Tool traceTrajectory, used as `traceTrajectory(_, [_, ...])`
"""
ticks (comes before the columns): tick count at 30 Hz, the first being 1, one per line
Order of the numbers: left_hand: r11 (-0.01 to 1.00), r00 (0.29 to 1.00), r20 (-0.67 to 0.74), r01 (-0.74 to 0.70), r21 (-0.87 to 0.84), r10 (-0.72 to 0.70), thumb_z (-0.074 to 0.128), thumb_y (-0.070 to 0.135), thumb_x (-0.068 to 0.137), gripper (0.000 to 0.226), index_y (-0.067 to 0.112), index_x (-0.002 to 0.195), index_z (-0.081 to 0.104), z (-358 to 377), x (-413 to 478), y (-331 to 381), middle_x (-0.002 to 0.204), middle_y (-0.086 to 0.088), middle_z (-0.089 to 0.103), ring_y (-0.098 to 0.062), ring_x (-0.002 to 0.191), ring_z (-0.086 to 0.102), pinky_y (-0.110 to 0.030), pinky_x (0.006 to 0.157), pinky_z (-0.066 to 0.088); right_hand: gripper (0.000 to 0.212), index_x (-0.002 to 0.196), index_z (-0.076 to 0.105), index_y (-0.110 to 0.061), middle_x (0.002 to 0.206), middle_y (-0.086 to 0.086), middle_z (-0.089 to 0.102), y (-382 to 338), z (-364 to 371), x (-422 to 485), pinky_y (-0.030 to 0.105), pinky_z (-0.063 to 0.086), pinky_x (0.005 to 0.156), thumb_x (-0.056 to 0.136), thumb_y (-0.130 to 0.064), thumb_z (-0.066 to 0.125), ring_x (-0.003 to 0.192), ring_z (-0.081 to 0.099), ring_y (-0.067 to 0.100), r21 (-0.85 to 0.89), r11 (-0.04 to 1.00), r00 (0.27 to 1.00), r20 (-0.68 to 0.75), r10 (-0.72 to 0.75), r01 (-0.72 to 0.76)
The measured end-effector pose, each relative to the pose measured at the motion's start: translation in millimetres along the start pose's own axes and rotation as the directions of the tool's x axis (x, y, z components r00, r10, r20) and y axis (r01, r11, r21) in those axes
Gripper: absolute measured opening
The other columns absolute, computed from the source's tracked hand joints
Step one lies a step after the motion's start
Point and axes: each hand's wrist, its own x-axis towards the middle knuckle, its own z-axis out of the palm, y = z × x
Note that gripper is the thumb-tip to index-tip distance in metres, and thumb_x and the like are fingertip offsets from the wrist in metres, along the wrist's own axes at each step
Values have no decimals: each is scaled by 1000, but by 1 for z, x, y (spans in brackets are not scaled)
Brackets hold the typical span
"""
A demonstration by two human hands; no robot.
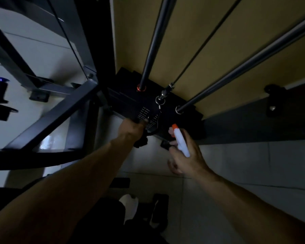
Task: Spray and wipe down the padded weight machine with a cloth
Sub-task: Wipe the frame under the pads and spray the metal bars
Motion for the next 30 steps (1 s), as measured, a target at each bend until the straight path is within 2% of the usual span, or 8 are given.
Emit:
traceTrajectory(3, [998, 1000, 20, -24, 63, 23, 65, 52, 95, 38, 14, 91, 72, 10, 16, 0, 65, 4, 67, -2, 44, 62, -14, 46, 45, 53, 134, 54, -33, 117, 5, 66, 4, 4, 6, 52, 57, 86, 81, -39, 51, 98, 66, 24, -50, 998, 999, 17, -28, 29])
traceTrajectory(8, [996, 997, 26, -75, 45, 74, 78, 46, 86, 42, 13, 111, 69, 20, 28, -11, 100, -2, 70, -22, 92, 68, -40, 90, 58, 67, 142, 54, -26, 126, -6, 65, 2, 7, 11, 43, 55, 94, 78, -43, 49, 103, 64, 14, -36, 996, 996, 9, -83, 84])
traceTrajectory(12, [996, 994, 65, 88, -26, -86, 77, 31, 91, 21, 11, 87, 72, 16, 4, -33, 78, -13, 74, -21, 58, 70, -34, 57, 59, 49, 129, 60, -24, 117, -11, 64, -8, 16, 8, 30, 54, 86, 81, -30, 58, 96, 62, 9, 23, 997, 996, 56, -75, 74])
traceTrajectory(15, [965, 977, 93, 203, -167, -189, 75, 23, 93, 17, 5, 94, 74, 5, -26, -56, 63, -15, 70, -24, 44, 65, -27, 40, 49, 31, 118, 59, -29, 104, -13, 61, -17, 29, 11, 26, 50, 77, 88, -33, 66, 86, 60, 4, 14, 998, 997, 53, -57, 56])
traceTrajectory(18, [927, 982, 105, 184, -327, -157, 74, 10, 92, 16, 4, 107, 73, -10, -52, -74, 71, -17, 65, -24, 49, 58, -26, 44, 47, 30, 115, 59, -34, 107, -13, 64, -28, 45, 13, 35, 57, 89, 88, -43, 68, 99, 64, 5, 112, 994, 999, 47, 12, -17])
traceTrajectory(21, [880, 983, 159, 159, -447, -97, 73, 5, 91, 17, 7, 108, 71, -21, -70, -79, 70, -17, 61, -22, 50, 55, -30, 48, 48, 48, 142, 54, -26, 112, -25, 59, -43, 58, 11, 19, 50, 96, 97, -13, 66, 103, 59, -13, 196, 979, 995, 87, 40, -56])
traceTrajectory(23, [841, 982, 178, 148, -520, -63, 75, 10, 90, 19, 3, 107, 71, -31, -75, -80, 75, -18, 62, -23, 53, 56, -30, 48, 49, 45, 136, 58, -28, 108, -17, 63, -52, 63, 8, 27, 55, 95, 96, -6, 63, 100, 64, -3, 181, 982, 996, 85, 39, -54])
traceTrajectory(30, [762, 937, 349, 239, -601, -18, 72, 30, 92, 30, 6, 111, 72, -60, -87, -80, 93, -15, 63, -24, 62, 62, -32, 54, 51, 31, 115, 64, -35, 111, -8, 69, -72, 67, -7, 46, 59, 94, 88, -38, 78, 103, 70, 15, 109, 994, 986, 163, -28, 11])
